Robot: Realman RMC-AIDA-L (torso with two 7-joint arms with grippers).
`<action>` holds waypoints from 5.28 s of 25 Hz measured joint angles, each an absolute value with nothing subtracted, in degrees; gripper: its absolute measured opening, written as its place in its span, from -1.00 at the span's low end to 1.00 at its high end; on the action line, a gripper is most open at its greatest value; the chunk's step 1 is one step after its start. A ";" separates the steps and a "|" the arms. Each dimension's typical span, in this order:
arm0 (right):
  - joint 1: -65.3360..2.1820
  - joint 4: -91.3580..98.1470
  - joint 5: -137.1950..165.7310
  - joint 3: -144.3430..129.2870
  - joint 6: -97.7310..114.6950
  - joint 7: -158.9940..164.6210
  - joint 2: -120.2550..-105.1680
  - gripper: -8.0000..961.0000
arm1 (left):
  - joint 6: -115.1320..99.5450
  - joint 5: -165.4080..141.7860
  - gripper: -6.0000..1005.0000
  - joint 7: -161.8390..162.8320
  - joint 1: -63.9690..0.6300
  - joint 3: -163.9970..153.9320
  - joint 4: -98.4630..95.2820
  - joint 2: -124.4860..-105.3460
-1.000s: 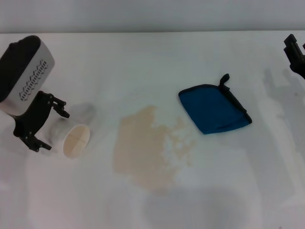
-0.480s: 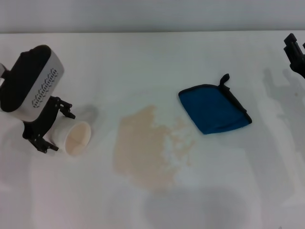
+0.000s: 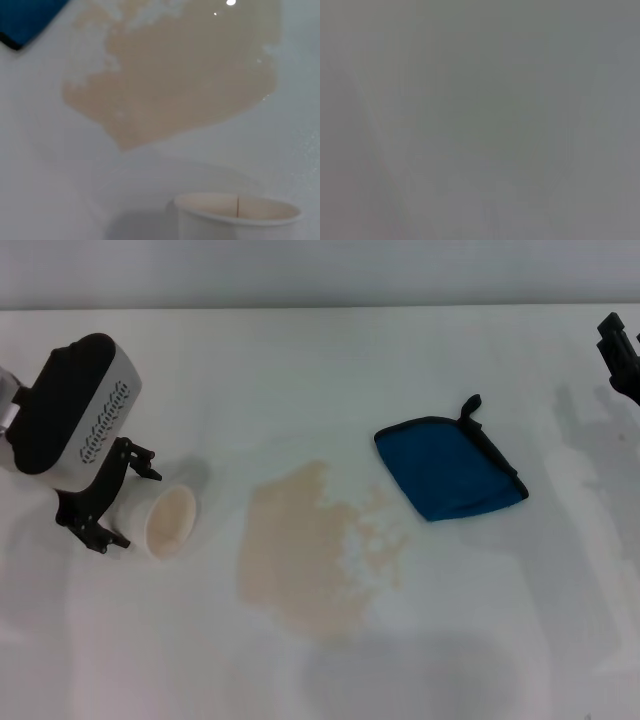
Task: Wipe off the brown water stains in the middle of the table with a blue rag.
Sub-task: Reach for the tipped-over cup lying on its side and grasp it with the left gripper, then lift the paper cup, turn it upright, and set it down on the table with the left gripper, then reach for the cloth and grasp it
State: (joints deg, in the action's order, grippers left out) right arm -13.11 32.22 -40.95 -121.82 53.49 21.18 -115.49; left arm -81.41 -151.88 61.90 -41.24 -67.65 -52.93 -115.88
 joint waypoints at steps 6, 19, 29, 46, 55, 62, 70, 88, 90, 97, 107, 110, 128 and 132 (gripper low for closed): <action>-13.09 32.09 -40.90 -121.86 53.53 21.18 -115.49 0.26 | -80.55 -151.88 0.72 62.87 -40.92 -67.82 -52.91 -116.34; -13.26 31.90 -40.83 -121.84 53.44 21.03 -115.41 0.26 | -78.54 -149.81 0.46 68.78 -41.15 -61.35 -55.90 -117.33; -13.89 31.06 -40.64 -121.18 53.77 21.17 -115.22 0.26 | -72.56 -131.68 0.46 70.13 -37.32 -50.60 -55.90 -118.27; -15.81 29.32 -40.38 -120.90 53.74 21.18 -114.84 0.26 | -60.53 -73.80 0.46 44.54 -27.31 -50.65 -28.04 -119.16; -16.27 27.63 -40.42 -119.85 53.91 21.32 -114.78 0.26 | -60.03 -46.97 0.46 30.86 -27.79 -50.51 -7.83 -119.26; -16.12 27.33 -40.42 -119.71 54.44 23.54 -114.78 0.26 | -54.96 -40.33 0.46 30.67 -29.19 -50.46 -2.28 -119.55; -16.11 27.24 -40.42 -119.70 55.45 23.57 -114.81 0.26 | -51.22 -39.97 0.46 30.55 -30.05 -50.64 -1.30 -119.62; -16.26 27.22 -40.63 -119.71 55.46 24.15 -114.97 0.26 | -50.73 -40.96 0.47 19.42 -33.04 -50.89 2.28 -119.89; -16.27 27.06 -40.67 -119.70 55.46 24.16 -114.96 0.26 | -50.06 -40.96 0.47 19.41 -33.06 -50.89 2.31 -119.88; -16.28 26.73 -40.70 -119.70 56.37 24.21 -114.96 0.26 | -48.39 -40.96 0.48 19.38 -33.04 -50.89 2.69 -119.96; -15.88 26.72 -40.78 -119.71 56.77 24.58 -114.94 0.26 | -48.76 -40.93 0.69 19.73 -32.59 -50.82 3.17 -120.05; -15.84 26.67 -40.79 -119.71 56.82 25.07 -114.88 0.26 | -48.93 -40.70 0.74 19.93 -32.24 -50.58 3.47 -120.06; -15.69 26.62 -40.66 -119.71 59.30 26.01 -114.88 0.26 | -53.06 -40.87 0.76 20.03 -29.40 -50.72 6.05 -120.05; -15.64 26.63 -40.66 -119.35 59.86 26.01 -114.88 0.26 | -55.79 -40.83 0.76 20.04 -27.95 -50.65 6.76 -120.05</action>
